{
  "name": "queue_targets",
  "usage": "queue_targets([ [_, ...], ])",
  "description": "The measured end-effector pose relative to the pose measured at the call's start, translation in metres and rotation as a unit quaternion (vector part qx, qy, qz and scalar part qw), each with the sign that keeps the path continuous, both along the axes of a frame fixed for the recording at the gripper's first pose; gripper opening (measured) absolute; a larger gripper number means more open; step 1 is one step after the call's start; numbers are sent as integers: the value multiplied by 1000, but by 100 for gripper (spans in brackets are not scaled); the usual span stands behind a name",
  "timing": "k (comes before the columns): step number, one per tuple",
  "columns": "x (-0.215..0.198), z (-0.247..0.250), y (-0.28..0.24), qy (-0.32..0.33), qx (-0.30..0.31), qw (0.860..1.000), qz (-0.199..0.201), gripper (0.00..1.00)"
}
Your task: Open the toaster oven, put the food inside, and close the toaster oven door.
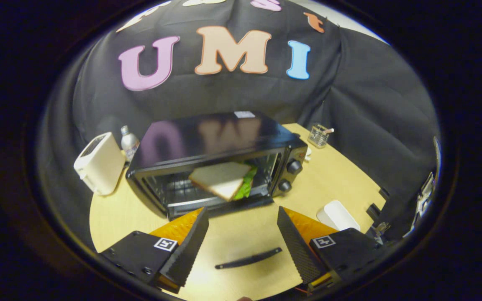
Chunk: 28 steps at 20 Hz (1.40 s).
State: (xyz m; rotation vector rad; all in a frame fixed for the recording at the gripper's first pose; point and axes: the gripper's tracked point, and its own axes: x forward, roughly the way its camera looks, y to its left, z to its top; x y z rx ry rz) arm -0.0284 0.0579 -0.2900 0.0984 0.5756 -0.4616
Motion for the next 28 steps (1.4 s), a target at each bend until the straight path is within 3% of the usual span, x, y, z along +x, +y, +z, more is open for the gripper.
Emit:
queue_targets([
  [6,-62,-58,16,122,10,992,19,100],
  [10,-82,-88,22,181,1,983,32,100],
  [17,-71,-123,28,224,-16,972,68,100],
  [22,-56,-134,25,234,-23,969,69,100],
  [28,-53,-125,26,237,-42,967,88,100],
])
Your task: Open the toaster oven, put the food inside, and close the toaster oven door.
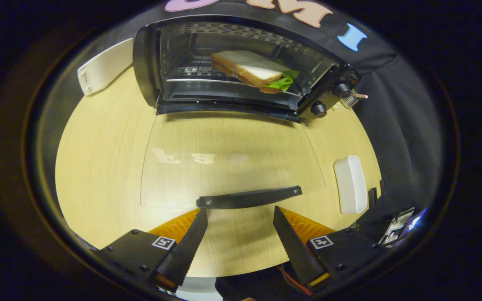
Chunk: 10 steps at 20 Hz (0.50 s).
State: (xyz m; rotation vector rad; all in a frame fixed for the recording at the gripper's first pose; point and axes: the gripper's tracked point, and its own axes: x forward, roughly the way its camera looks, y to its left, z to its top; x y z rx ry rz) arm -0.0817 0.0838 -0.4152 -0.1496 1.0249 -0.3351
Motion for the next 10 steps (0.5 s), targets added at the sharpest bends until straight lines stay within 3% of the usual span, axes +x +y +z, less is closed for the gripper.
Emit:
queue_targets([
  [6,10,36,-2,-32,-41,996,73,100],
  [10,19,65,-2,-77,-43,992,94,98],
])
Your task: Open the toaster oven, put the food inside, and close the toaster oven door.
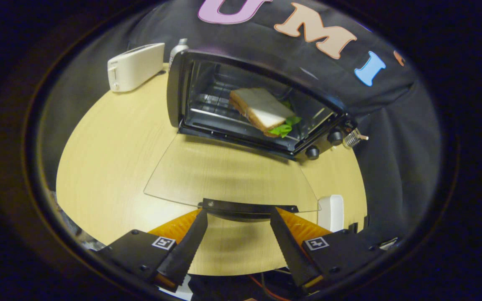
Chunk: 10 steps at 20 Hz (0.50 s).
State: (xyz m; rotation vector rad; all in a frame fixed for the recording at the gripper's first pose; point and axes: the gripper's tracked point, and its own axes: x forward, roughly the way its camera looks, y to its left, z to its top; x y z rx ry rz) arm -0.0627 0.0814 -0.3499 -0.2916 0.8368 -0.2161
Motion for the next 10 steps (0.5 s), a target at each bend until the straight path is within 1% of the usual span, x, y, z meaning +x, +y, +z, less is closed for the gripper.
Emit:
queue_targets([
  [2,5,13,-1,-23,5,1000,2,96],
  [6,14,34,0,-60,29,998,-6,96],
  [10,36,55,7,-112,61,992,-5,96],
])
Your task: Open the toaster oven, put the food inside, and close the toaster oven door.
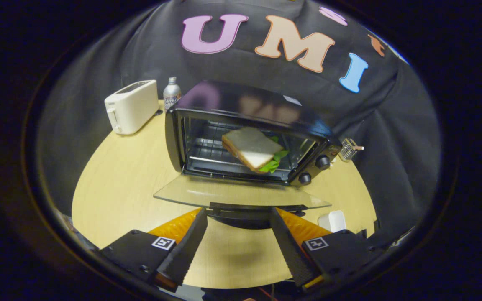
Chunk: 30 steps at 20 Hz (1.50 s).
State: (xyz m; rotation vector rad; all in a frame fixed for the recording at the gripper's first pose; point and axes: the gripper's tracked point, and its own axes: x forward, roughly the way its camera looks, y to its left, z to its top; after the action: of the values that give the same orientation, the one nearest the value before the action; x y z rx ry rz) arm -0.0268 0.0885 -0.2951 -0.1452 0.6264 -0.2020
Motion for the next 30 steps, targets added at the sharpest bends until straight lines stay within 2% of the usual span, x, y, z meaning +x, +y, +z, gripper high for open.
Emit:
queue_targets([
  [8,50,41,-3,-83,-8,997,1,99],
  [16,98,63,-8,-144,39,989,5,99],
  [21,102,111,-16,-191,40,981,2,98],
  [27,95,204,-20,-277,46,960,5,98],
  [30,85,223,-15,-285,57,957,15,98],
])
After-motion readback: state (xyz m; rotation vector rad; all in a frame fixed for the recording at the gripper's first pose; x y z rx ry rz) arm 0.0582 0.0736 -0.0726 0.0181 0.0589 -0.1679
